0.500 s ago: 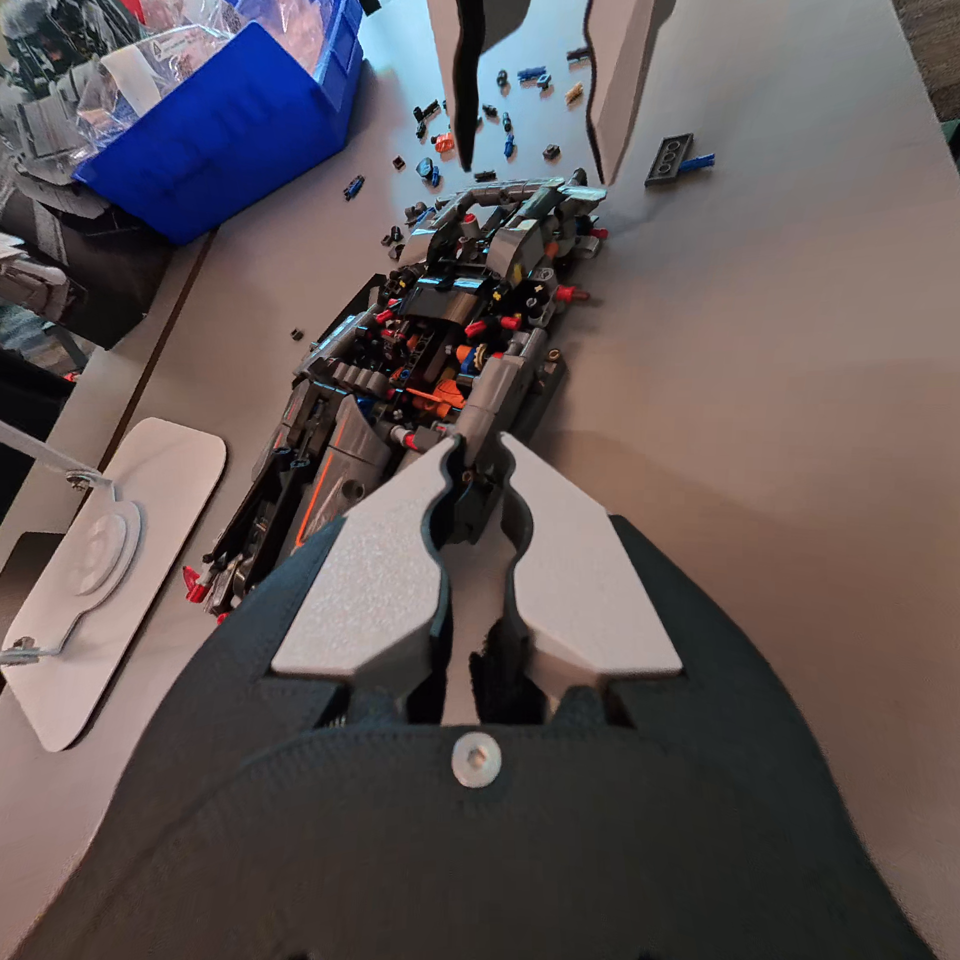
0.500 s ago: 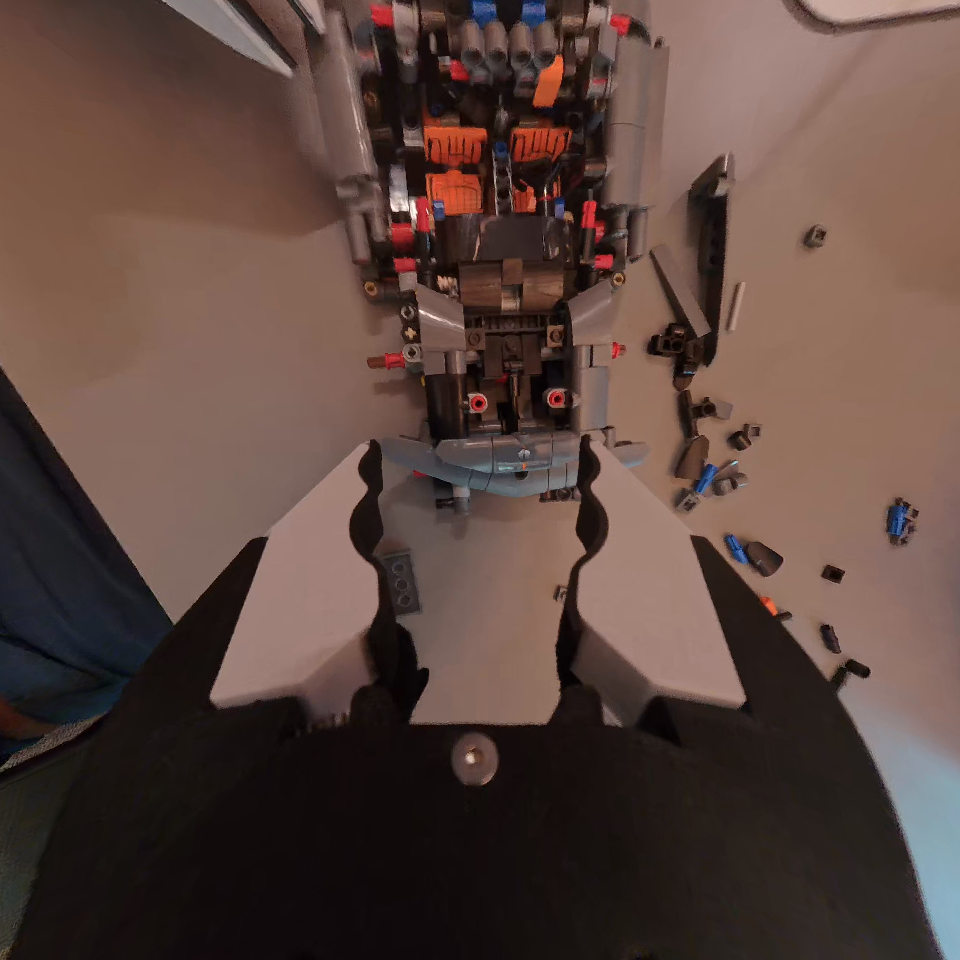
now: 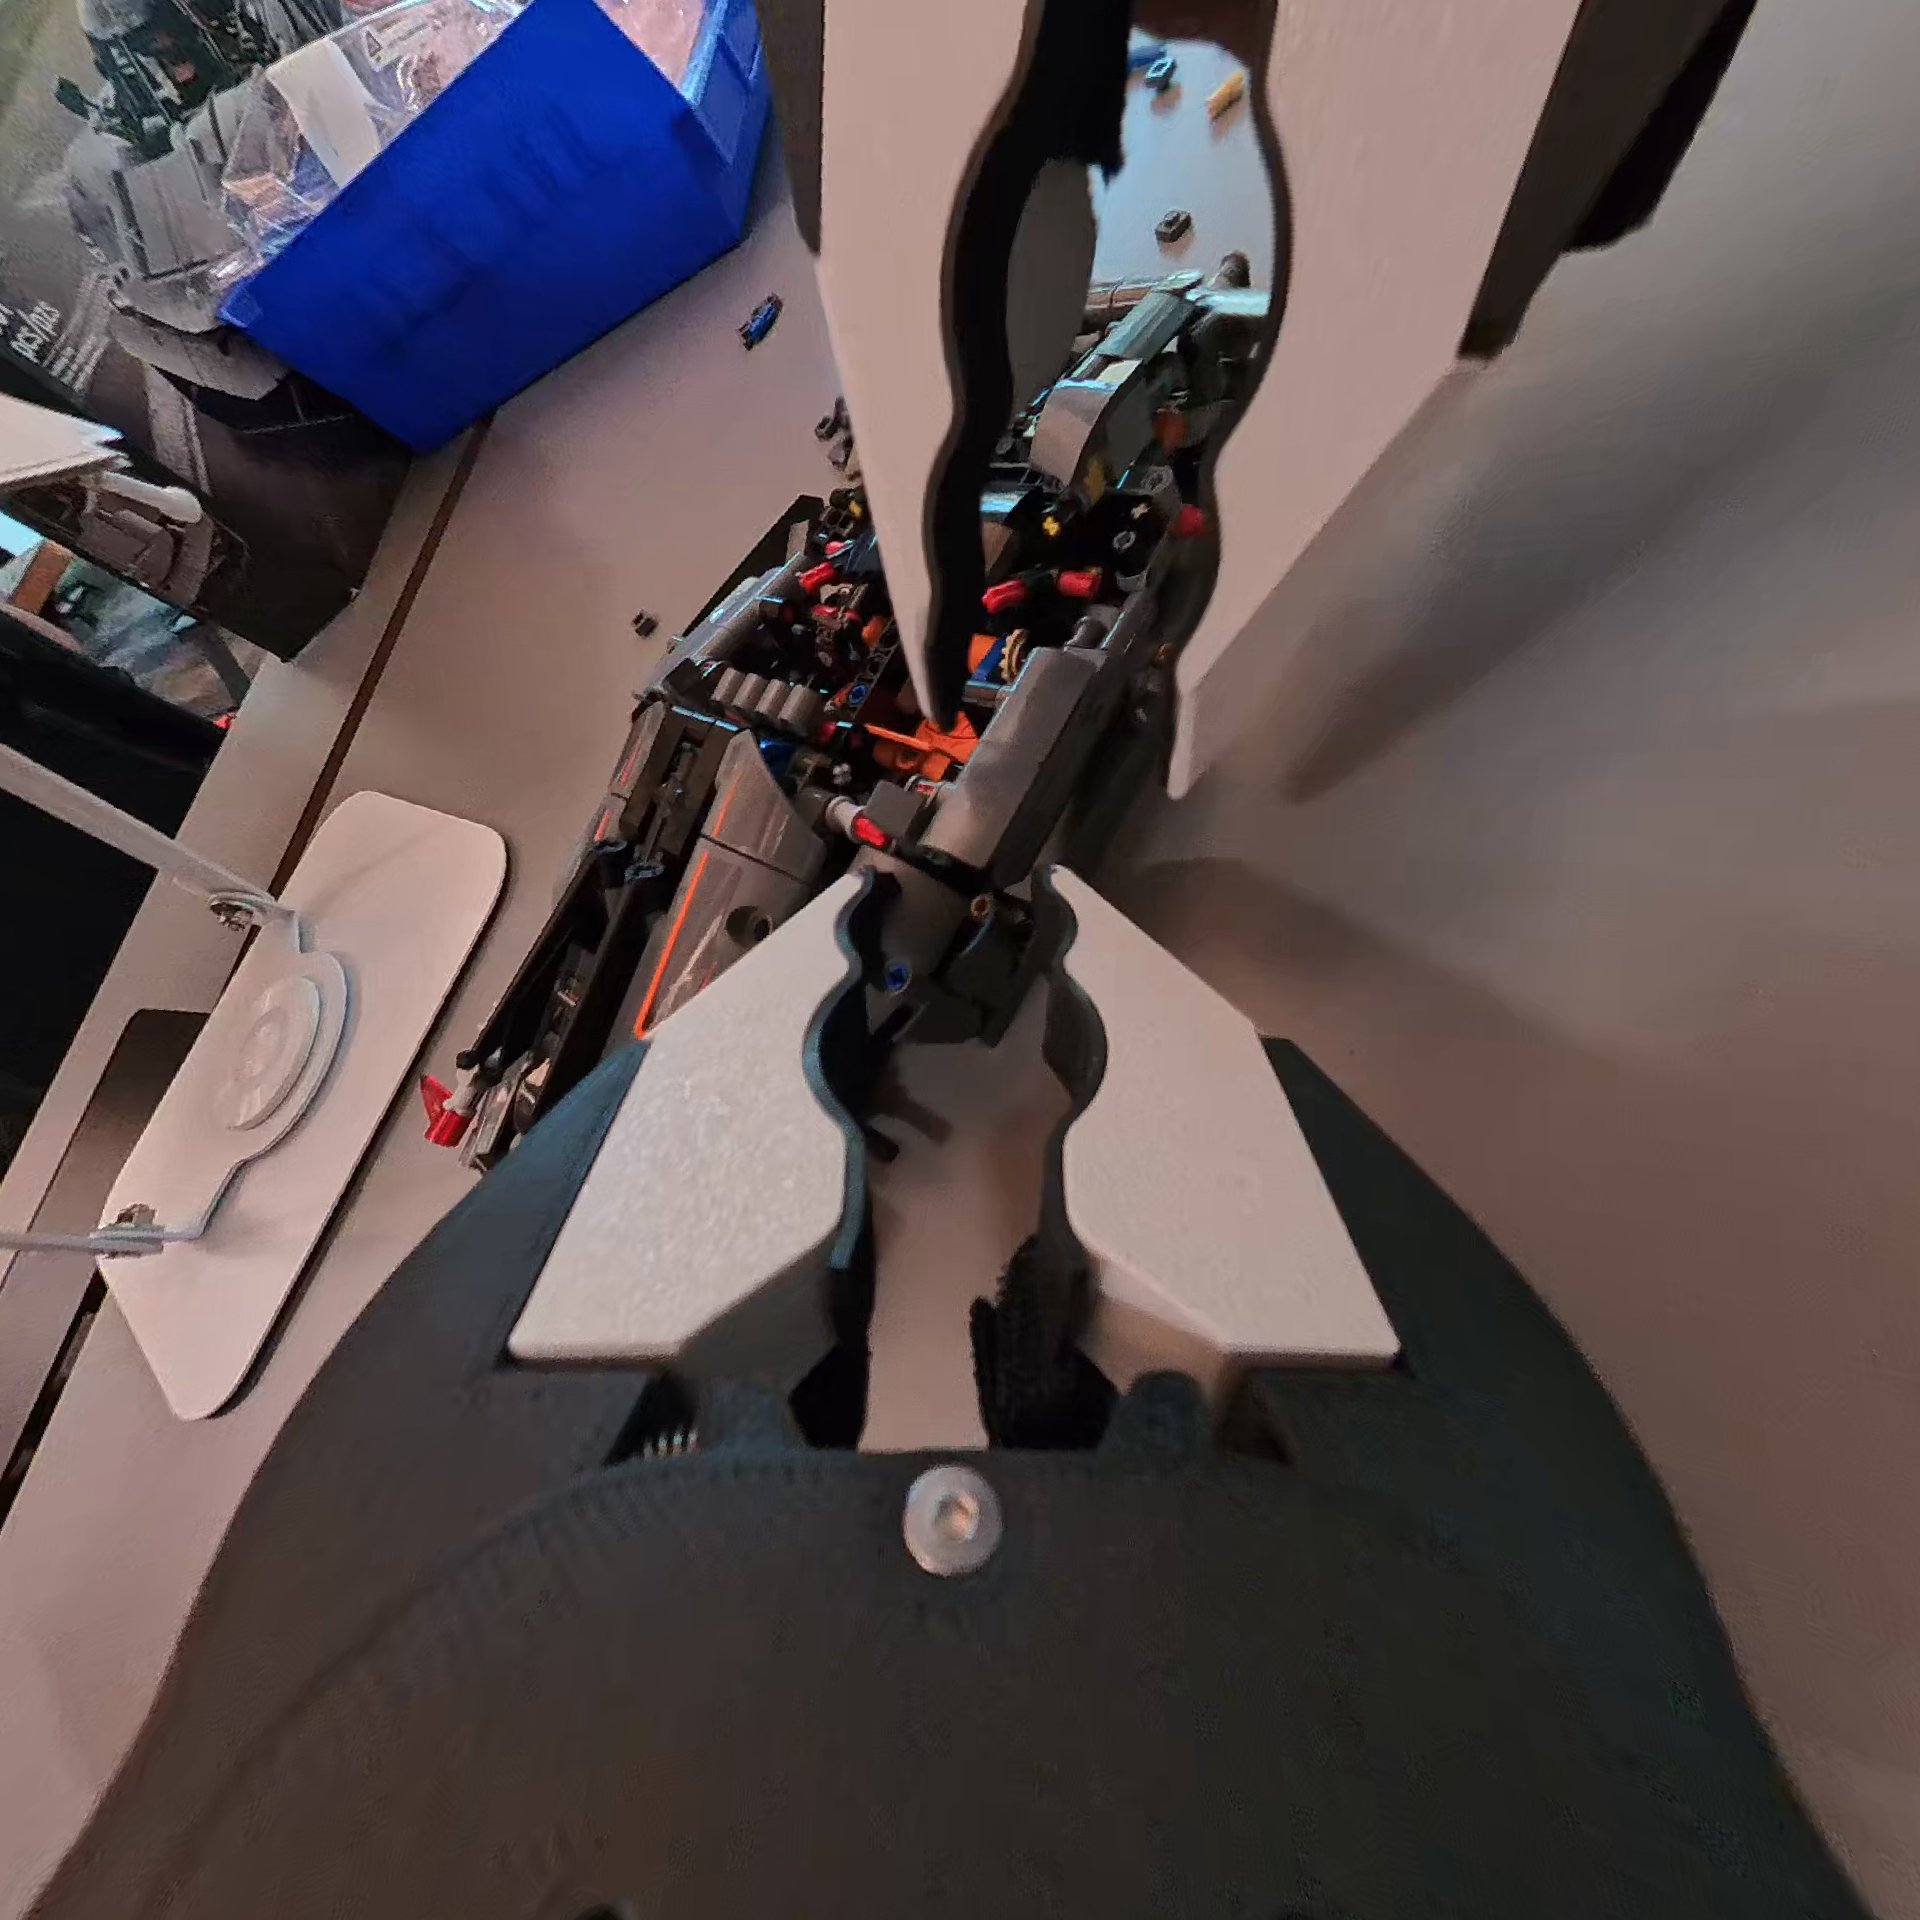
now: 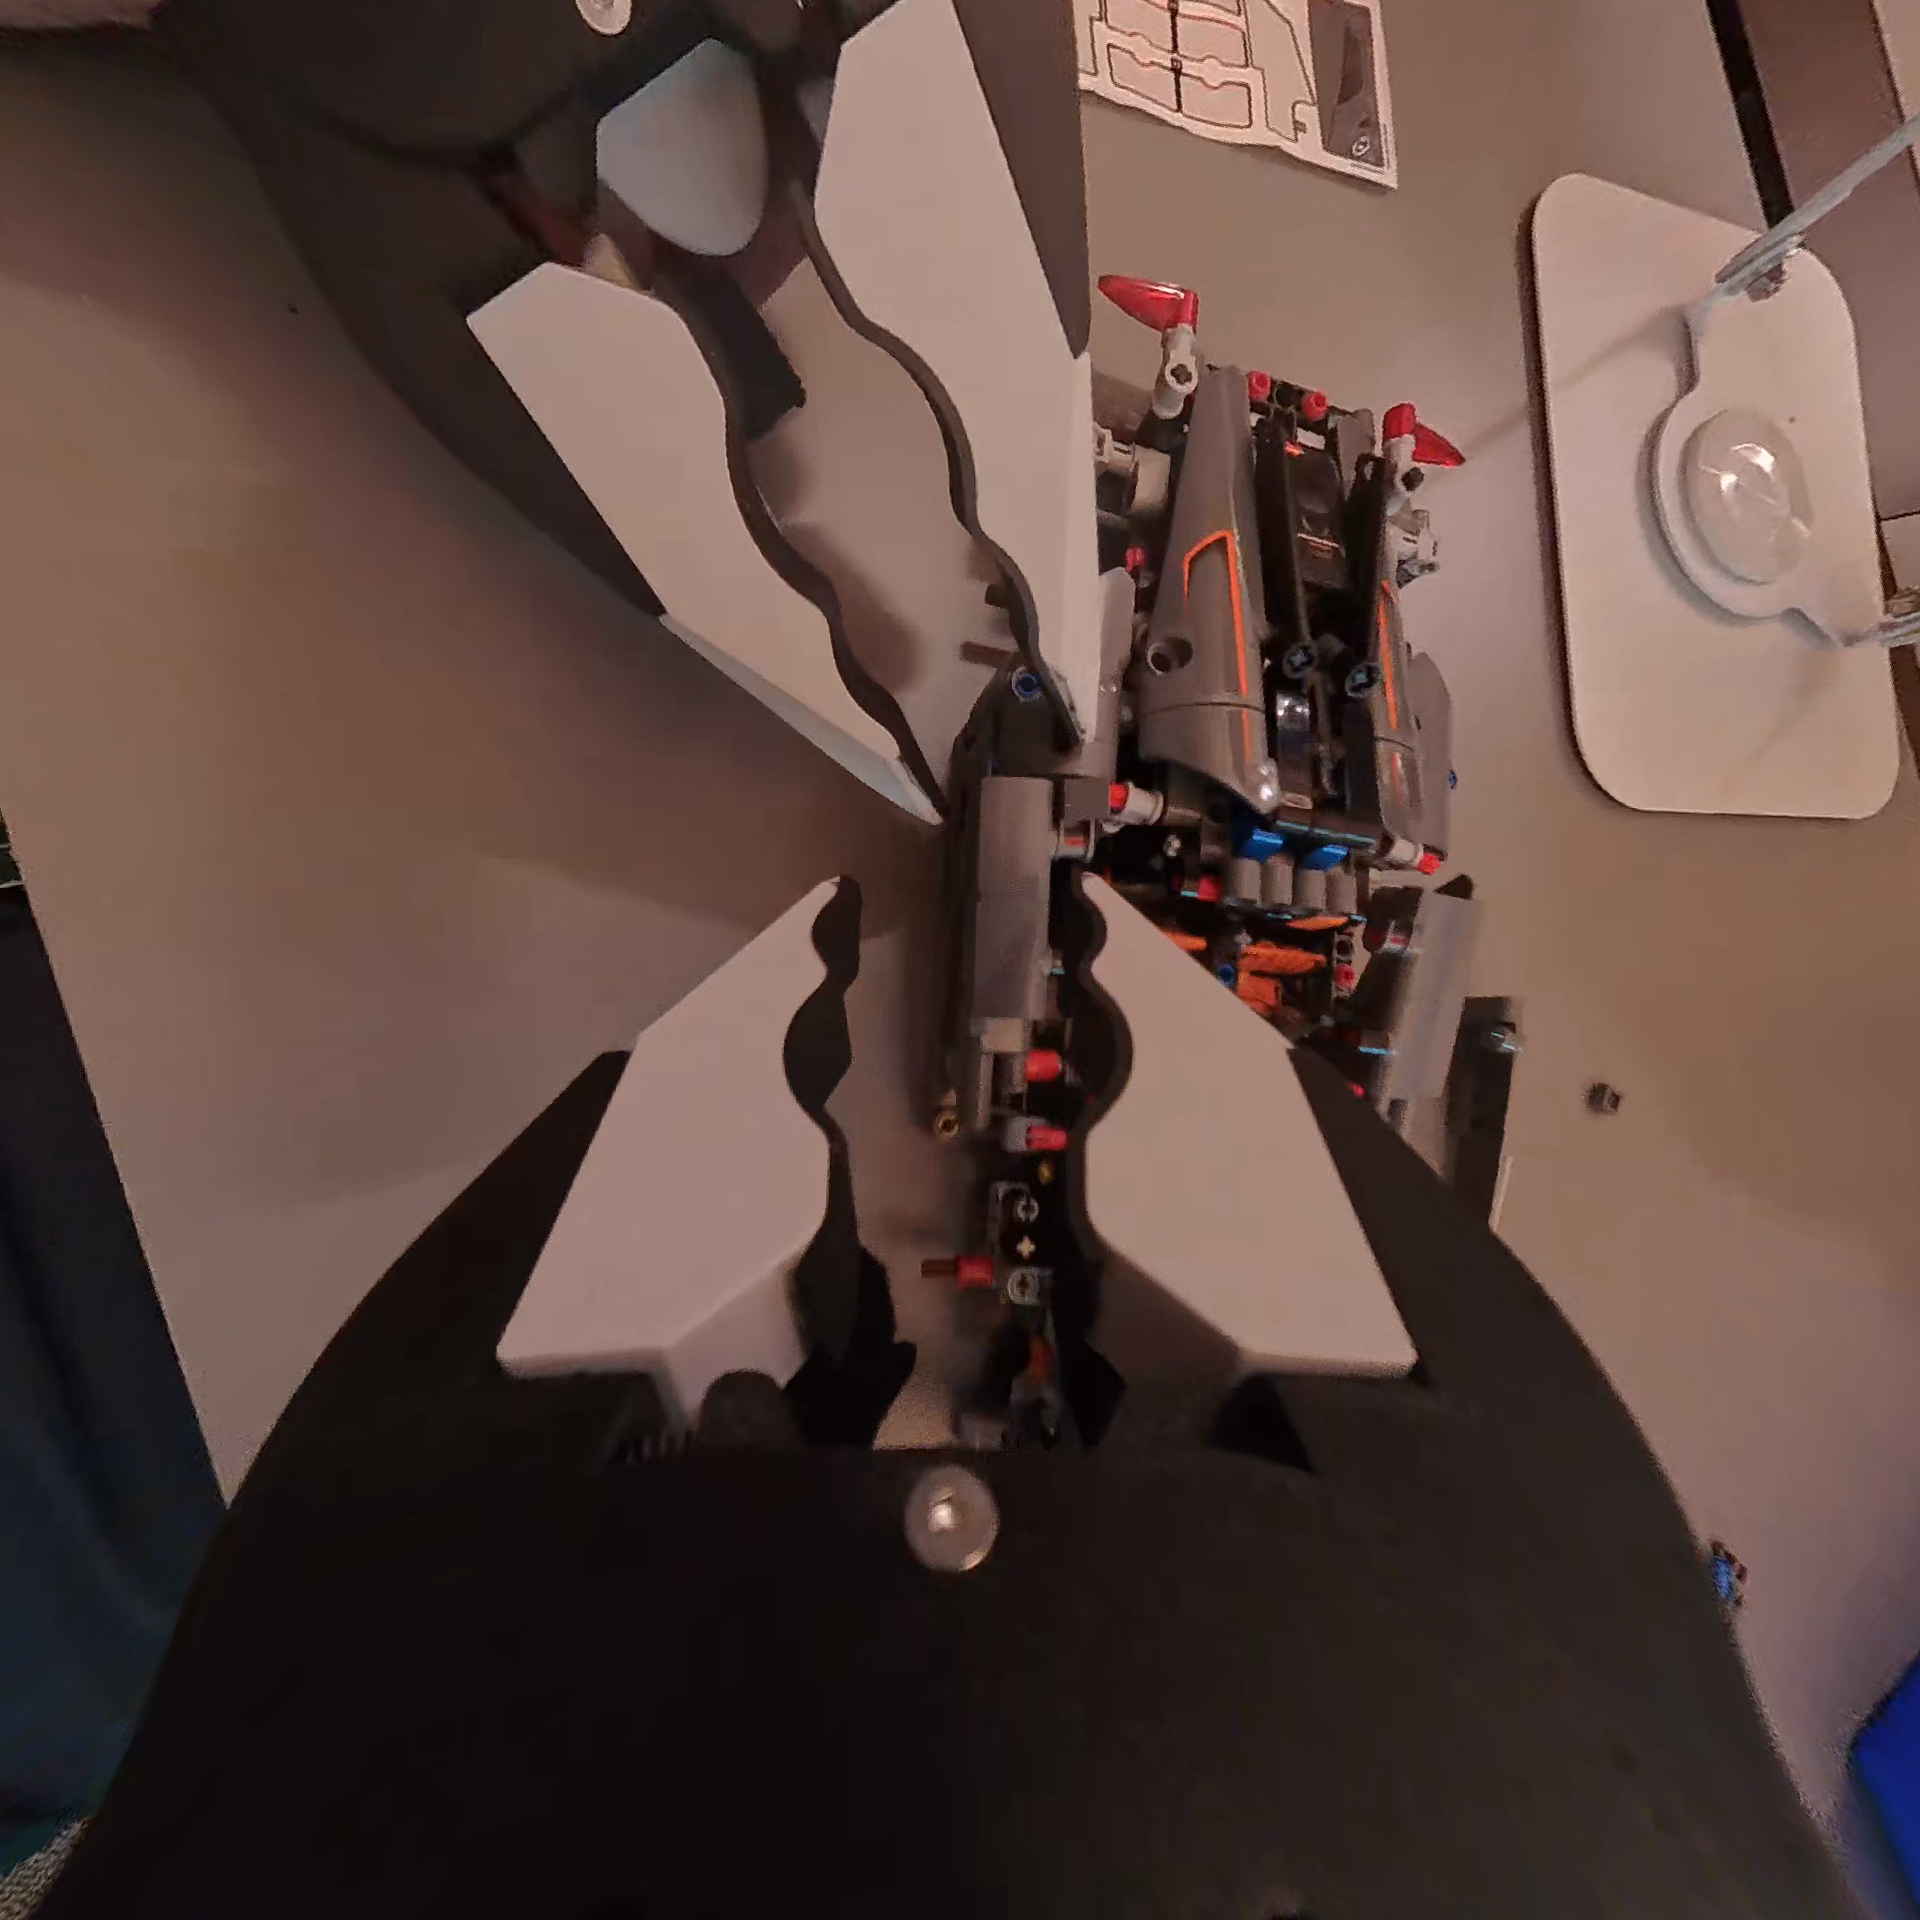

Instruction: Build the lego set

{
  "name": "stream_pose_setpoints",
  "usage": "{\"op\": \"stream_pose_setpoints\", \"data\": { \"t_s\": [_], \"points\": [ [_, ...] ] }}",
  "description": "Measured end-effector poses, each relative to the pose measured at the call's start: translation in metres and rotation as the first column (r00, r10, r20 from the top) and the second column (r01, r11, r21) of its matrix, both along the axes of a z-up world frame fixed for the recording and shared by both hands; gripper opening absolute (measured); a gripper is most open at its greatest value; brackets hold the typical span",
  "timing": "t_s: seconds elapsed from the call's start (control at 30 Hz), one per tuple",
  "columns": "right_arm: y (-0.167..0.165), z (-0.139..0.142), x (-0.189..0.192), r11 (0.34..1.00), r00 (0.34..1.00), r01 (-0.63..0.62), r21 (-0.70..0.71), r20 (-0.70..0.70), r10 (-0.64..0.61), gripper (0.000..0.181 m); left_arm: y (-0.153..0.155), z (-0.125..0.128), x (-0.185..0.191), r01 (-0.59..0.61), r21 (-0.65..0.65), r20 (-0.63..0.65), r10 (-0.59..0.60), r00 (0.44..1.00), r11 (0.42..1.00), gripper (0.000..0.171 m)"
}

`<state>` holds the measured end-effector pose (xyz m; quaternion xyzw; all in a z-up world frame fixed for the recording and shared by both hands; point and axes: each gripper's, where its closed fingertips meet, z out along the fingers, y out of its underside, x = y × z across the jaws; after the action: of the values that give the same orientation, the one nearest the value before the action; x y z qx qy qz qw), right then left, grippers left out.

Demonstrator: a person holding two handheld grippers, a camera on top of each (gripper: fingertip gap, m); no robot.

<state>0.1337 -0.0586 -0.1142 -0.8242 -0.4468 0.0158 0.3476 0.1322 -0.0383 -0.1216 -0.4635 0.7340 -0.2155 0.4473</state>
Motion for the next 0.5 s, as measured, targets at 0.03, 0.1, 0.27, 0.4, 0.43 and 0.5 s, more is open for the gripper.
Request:
{"op": "stream_pose_setpoints", "data": {
  "t_s": [0.03, 0.1, 0.27, 0.4, 0.43, 0.5],
  "points": [
    [0.003, -0.002, -0.003, 1.0, 1.0, 0.0, 0.003, -0.002, 0.0, 0.034, 0.002, 0.0, -0.001, -0.008, 0.01, -0.001, 0.008, 1.0, 1.0, 0.026],
    [0.006, -0.005, -0.009, 1.0, 1.0, -0.008, 0.01, 0.01, 0.008, 0.03, 0.003, 0.0, -0.001, -0.01, 0.014, 0.0, 0.01, 1.0, 1.0, 0.025],
    [0.017, -0.005, -0.003, 0.999, 0.998, 0.044, 0.012, 0.036, -0.044, 0.01, 0.005, 0.0, 0.0, -0.019, 0.029, 0.007, 0.019, 1.0, 0.999, 0.026],
    [0.019, -0.003, 0.003, 0.997, 0.995, 0.077, 0.026, 0.059, -0.078, 0.026, 0.005, 0.0, 0.0, -0.022, 0.051, 0.007, 0.021, 1.0, 0.998, 0.027],
    [0.02, -0.001, 0.004, 0.996, 0.995, 0.084, 0.042, 0.057, -0.087, 0.029, 0.005, 0.0, 0.0, -0.021, 0.047, 0.008, 0.02, 1.0, 0.999, 0.027],
    [0.019, -0.009, 0.004, 0.997, 0.993, 0.081, 0.016, 0.086, -0.082, 0.029, 0.006, 0.0, 0.0, -0.018, 0.04, 0.011, 0.017, 1.0, 0.999, 0.027]
  ]
}}
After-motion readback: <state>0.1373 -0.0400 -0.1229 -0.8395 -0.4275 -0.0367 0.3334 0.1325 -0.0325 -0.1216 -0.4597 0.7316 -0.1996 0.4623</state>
